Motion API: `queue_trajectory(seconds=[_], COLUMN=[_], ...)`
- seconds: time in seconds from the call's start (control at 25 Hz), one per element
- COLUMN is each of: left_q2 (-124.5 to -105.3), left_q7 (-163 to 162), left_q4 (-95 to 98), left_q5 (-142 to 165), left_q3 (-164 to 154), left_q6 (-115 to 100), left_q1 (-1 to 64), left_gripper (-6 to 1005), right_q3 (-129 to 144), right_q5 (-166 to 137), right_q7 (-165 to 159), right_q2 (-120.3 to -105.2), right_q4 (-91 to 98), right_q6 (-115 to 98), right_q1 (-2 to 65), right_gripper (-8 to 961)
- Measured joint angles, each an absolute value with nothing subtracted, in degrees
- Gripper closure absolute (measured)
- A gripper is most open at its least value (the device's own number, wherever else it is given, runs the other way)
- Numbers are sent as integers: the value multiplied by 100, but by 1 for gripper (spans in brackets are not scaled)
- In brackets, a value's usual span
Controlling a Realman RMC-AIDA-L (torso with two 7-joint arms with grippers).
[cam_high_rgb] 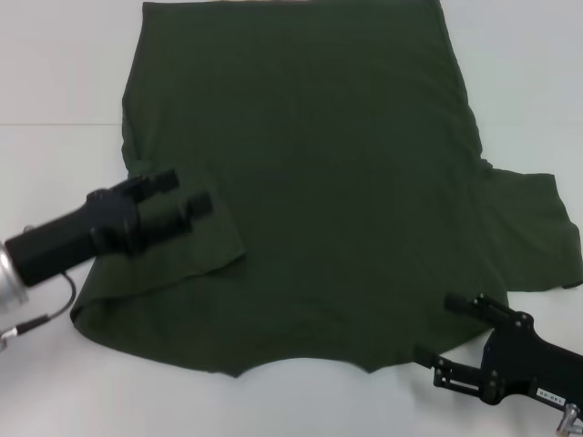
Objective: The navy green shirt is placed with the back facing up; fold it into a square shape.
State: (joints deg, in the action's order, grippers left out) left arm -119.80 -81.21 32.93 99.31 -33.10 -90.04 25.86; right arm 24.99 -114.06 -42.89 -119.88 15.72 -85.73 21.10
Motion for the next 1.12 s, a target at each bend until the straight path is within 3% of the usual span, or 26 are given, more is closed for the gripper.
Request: queue_trajectory(seconds=[0.68, 1.12], left_q2=[-12178, -12182], left_q7=[-6095, -6105], left_q4=[3649, 3675], left_q5=[11193, 11397], left_q3=[-3287, -3255], left_q6=[-8467, -8729], left_q1=[1737, 1639], left_gripper=[109, 111], right_q3=[2480, 2361], right_q5=[-11257, -11259], right_q7=[-4289, -4378], right_q2=[-12000, -11990], right_q4=[1555, 1566], right_q6=[-8528, -8475], right_q1=[2054, 1972], right_gripper=[28, 30])
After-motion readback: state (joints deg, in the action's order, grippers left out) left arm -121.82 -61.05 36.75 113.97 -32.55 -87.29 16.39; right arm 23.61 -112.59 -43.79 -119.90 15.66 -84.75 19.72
